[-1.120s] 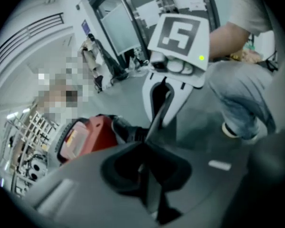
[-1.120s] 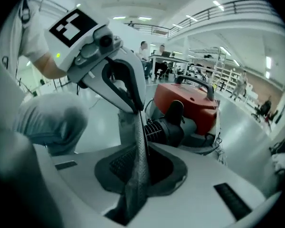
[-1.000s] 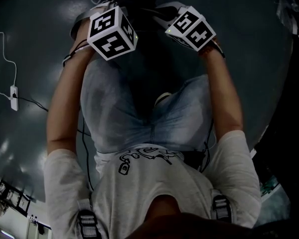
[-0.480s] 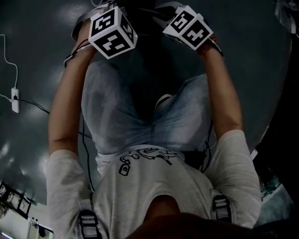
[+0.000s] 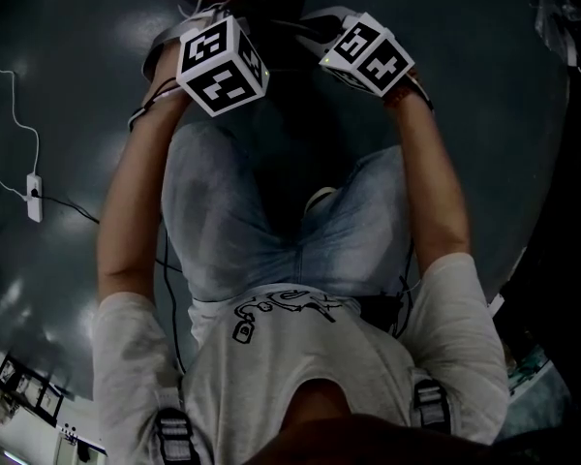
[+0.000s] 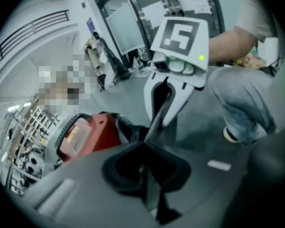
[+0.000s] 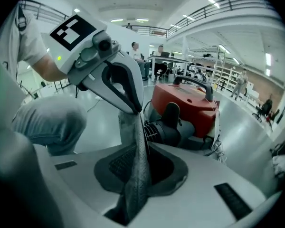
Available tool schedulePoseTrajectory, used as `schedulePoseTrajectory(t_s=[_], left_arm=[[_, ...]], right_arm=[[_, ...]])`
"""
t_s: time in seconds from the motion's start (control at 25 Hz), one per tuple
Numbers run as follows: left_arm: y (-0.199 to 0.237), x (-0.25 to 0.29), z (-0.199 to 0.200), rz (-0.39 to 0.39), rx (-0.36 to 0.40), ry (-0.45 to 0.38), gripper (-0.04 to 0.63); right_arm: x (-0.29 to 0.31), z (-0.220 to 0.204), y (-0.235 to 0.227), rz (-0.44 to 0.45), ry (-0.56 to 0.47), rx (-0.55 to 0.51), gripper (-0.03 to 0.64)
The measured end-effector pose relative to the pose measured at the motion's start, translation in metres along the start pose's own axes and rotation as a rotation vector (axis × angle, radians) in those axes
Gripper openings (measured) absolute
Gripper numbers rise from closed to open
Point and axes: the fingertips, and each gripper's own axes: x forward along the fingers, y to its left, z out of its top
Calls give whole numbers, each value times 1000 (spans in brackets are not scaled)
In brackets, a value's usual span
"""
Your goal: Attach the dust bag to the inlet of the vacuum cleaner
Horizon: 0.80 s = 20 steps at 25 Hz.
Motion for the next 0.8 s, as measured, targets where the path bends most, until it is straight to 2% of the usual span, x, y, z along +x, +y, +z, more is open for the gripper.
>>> schedulePoseTrajectory(t_s=[0.16, 0.24, 0.4, 0.48, 0.52, 0.68, 0.72, 0.8], left_arm=[[1, -6, -14, -7, -121, -55, 20], [5, -5, -14, -2, -120, -53, 20], [13, 4, -2, 10, 4, 12, 21], [14, 6, 0, 9, 19, 17, 21], [15, 6, -2, 6, 1, 8, 21], [18, 0, -15, -12, -123, -44, 21], [18, -1, -16, -13, -131, -47, 21], [20, 0, -12, -7, -101, -32, 21]], right_arm=[[4, 11, 0, -48, 93, -192, 48], [6, 11, -2, -45, 78, -172, 48], [5, 4, -9, 16, -30, 35, 46], [6, 4, -11, 41, -52, 78, 46], [6, 6, -12, 39, -39, 55, 46], [10, 16, -10, -22, 74, -159, 51], [11, 16, -10, -31, 79, -177, 52], [9, 15, -13, -25, 43, -126, 52]])
